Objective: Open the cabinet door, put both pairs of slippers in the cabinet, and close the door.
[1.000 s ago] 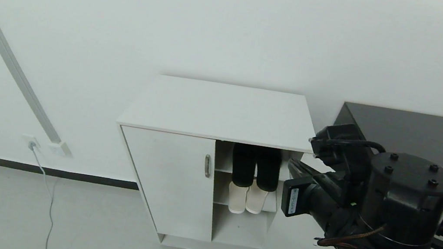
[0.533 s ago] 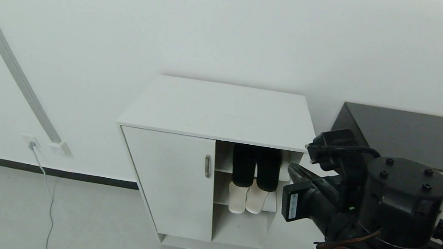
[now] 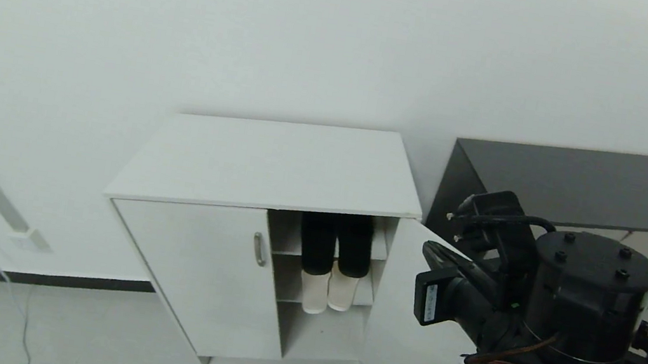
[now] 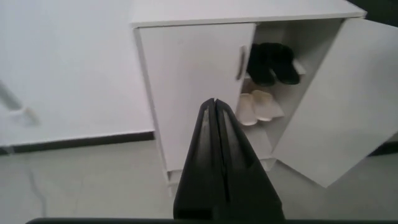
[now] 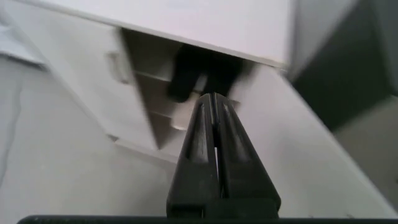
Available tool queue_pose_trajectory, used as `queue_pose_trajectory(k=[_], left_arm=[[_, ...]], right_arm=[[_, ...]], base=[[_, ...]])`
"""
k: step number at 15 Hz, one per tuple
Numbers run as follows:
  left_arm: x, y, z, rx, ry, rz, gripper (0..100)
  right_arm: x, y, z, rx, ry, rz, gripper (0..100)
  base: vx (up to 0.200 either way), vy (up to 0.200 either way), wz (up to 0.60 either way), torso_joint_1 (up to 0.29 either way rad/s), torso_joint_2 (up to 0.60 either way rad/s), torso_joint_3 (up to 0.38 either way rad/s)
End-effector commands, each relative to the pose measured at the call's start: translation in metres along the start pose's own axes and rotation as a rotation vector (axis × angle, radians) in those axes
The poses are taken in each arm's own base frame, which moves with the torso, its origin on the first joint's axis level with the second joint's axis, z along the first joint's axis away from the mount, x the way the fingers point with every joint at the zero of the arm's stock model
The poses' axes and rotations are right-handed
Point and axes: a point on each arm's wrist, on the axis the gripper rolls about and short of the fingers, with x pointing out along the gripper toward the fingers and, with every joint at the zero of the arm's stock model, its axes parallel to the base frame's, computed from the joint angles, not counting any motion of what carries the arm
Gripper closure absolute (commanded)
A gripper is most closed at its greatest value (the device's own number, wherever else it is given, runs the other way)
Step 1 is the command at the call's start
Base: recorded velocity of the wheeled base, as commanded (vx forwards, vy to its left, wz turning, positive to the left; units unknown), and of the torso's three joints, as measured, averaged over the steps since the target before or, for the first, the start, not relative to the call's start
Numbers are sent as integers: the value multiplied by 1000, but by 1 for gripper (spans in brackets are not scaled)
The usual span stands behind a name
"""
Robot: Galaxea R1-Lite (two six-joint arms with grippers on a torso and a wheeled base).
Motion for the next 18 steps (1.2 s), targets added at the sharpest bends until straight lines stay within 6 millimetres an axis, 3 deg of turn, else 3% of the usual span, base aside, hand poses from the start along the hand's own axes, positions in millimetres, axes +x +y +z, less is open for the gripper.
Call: queue_pose_trajectory(k=[1,15,18], left_arm=[[0,0,0,0,0,0,100],[0,0,0,0,0,1,100],[0,0,0,0,2,0,100]], right_arm=[[-1,0,1,1,-3,1,100],[1,-1,-1,1,-1,-2,100],[1,-1,-2,1,-1,-3,100]], base=[[0,0,-600,12,2,-2],[0,0,0,0,0,0],[-200,0,0,6,-1,4]])
